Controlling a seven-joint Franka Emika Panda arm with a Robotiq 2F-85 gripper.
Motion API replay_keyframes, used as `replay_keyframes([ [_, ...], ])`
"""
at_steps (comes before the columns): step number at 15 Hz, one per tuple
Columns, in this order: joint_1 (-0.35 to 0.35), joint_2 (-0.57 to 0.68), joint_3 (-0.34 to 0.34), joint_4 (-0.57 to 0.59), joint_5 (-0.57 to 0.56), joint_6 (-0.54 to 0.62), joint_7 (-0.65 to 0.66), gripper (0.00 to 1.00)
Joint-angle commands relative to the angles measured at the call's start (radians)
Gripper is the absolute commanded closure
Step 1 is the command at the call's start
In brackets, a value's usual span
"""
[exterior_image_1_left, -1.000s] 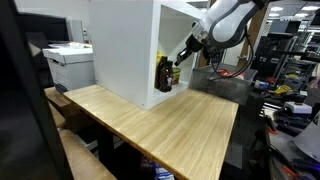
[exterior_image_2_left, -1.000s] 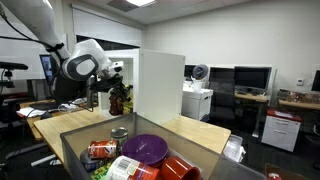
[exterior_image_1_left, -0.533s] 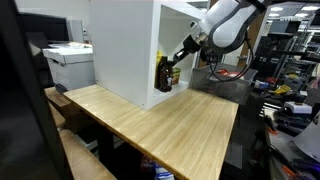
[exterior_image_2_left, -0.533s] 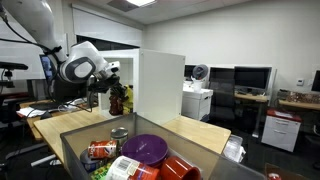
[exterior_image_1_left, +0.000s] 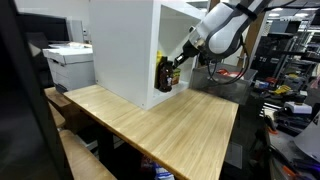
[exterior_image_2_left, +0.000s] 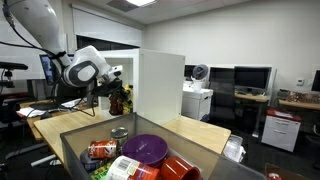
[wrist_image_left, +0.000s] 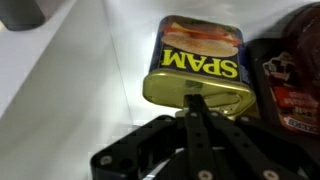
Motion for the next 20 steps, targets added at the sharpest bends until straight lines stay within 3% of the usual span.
replay_keyframes([
  [1, -0.036, 0.040, 0.025, 0.021, 0.008, 0.011, 0.025, 0.96],
  [12, -0.014, 0.030, 0.002, 0.041, 0.008, -0.077, 0.008, 0.96],
  [20, 0.059, 0.004, -0.071, 0.029, 0.003, -0.118, 0.006, 0.96],
])
